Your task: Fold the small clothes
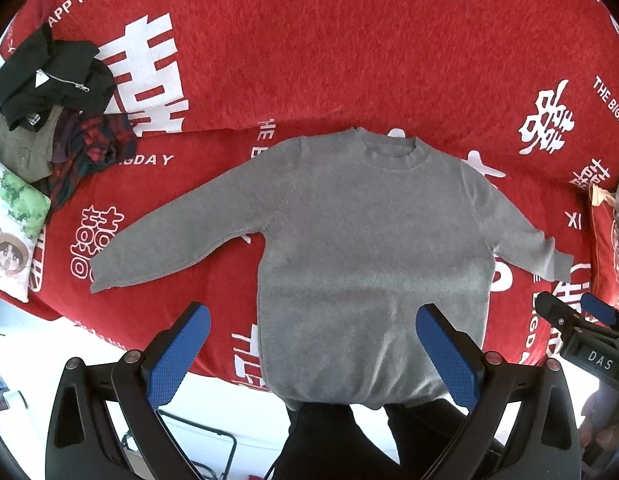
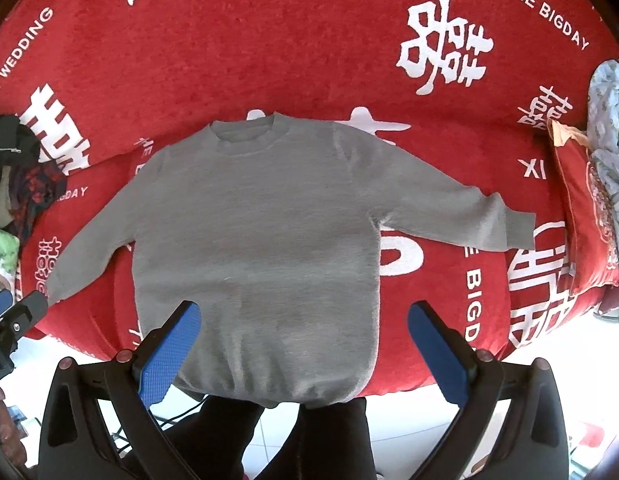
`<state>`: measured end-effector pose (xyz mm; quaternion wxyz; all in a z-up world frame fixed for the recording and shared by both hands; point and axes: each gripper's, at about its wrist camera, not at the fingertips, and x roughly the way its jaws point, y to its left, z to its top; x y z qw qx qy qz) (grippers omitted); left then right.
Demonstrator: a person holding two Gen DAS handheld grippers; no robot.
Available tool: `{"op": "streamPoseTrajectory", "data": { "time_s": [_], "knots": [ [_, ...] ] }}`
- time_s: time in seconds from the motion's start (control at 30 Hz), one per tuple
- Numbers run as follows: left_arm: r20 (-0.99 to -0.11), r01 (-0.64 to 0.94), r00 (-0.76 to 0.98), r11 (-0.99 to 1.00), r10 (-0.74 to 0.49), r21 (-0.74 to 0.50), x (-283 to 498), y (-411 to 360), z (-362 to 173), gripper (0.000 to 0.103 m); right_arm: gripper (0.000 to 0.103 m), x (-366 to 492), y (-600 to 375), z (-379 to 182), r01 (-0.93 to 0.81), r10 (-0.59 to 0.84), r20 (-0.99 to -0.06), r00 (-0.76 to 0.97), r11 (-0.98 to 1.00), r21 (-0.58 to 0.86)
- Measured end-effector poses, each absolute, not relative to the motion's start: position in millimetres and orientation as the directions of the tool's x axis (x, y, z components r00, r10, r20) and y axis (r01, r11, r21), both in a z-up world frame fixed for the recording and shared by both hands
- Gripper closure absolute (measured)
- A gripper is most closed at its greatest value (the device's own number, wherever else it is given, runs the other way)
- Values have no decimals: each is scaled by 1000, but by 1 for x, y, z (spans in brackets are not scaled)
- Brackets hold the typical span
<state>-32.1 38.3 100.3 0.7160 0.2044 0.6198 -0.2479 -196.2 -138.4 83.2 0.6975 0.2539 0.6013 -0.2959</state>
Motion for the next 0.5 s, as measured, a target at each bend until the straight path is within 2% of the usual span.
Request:
{"op": "streamPoseTrajectory", "data": {
  "time_s": [0.5],
  "knots": [
    [-991,605,88,796,-97,-24,-31,43,86,0,0,-198,-143,81,728,-130,-989,69,685,-39]
  ]
}}
